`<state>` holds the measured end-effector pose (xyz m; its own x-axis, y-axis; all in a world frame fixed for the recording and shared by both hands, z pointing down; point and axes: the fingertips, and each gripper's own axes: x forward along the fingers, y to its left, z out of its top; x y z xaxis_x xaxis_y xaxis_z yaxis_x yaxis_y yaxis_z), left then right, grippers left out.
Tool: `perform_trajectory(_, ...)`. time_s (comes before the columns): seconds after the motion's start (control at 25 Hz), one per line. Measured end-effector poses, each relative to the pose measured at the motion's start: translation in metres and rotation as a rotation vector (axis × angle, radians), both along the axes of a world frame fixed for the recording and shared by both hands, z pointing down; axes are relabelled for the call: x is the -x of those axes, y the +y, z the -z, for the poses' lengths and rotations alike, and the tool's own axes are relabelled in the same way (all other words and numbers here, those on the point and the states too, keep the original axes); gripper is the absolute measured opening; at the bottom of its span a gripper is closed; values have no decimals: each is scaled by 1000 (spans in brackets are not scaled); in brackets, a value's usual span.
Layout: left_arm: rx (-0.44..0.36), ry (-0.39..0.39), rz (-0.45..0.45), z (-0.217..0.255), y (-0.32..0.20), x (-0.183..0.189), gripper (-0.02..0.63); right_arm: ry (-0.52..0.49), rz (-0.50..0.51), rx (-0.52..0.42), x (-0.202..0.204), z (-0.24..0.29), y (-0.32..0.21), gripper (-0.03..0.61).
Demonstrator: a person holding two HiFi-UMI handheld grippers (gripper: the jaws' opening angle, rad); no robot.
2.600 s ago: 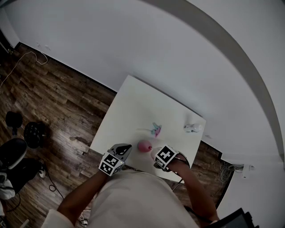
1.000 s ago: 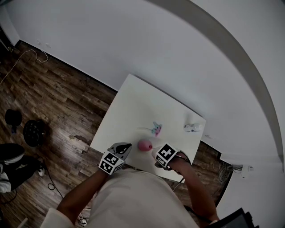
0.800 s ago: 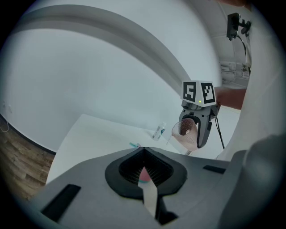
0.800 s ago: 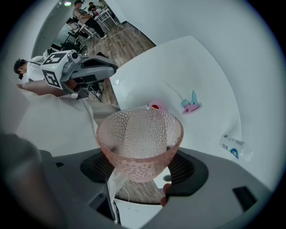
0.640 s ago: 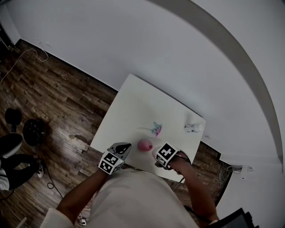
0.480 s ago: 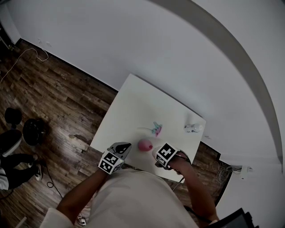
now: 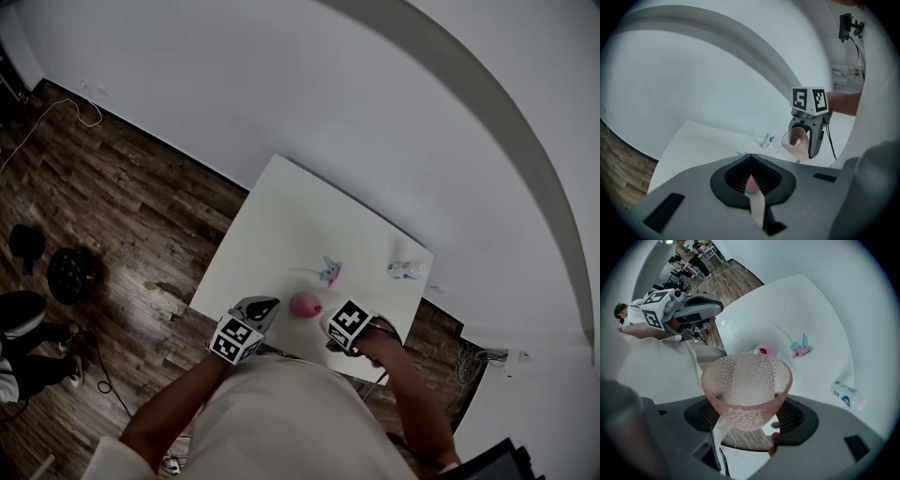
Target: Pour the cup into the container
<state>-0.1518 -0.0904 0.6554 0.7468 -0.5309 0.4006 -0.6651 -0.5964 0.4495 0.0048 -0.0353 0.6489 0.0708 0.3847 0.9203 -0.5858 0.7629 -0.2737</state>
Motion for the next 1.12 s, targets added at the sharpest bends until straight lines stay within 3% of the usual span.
perform_trajectory(1.12,-23,-1,-11,8,-4,-1,11,24,14,40,1,-5,5,357)
